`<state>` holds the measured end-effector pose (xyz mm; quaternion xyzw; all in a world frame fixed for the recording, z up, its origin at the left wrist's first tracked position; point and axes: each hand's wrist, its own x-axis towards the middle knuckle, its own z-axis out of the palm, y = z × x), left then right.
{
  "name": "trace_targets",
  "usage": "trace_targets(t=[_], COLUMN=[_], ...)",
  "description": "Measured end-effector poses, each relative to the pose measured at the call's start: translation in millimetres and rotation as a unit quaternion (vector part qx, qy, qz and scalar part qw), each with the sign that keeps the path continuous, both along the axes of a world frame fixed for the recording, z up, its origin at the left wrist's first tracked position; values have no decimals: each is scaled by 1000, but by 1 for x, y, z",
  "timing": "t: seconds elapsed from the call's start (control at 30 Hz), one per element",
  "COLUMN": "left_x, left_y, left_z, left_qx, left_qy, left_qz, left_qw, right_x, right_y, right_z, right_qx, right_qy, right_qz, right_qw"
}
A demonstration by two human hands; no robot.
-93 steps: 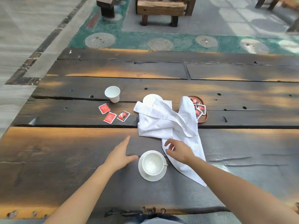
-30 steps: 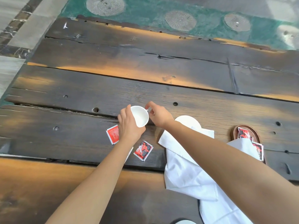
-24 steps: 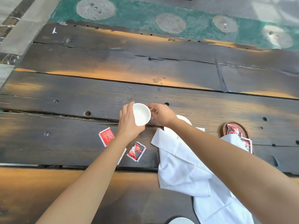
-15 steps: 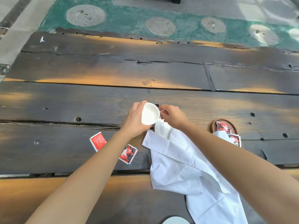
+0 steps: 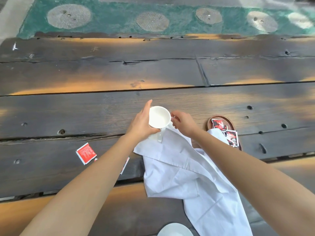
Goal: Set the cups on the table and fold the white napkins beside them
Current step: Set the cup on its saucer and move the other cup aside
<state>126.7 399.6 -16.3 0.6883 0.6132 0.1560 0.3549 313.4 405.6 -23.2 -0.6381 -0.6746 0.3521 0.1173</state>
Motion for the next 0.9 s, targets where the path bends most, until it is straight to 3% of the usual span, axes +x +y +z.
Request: trace_targets(t=[0.9], left_x=[22], left_y=[-11], left_z=[-26], left_qx=[-2], left_qy=[0], left_qz=[20], left_qw=[1000], right_x=[19], right_y=[-11], right_z=[-17], right_qx=[-59], right_qy=[18], right_qz=[-67], right_qw=[996])
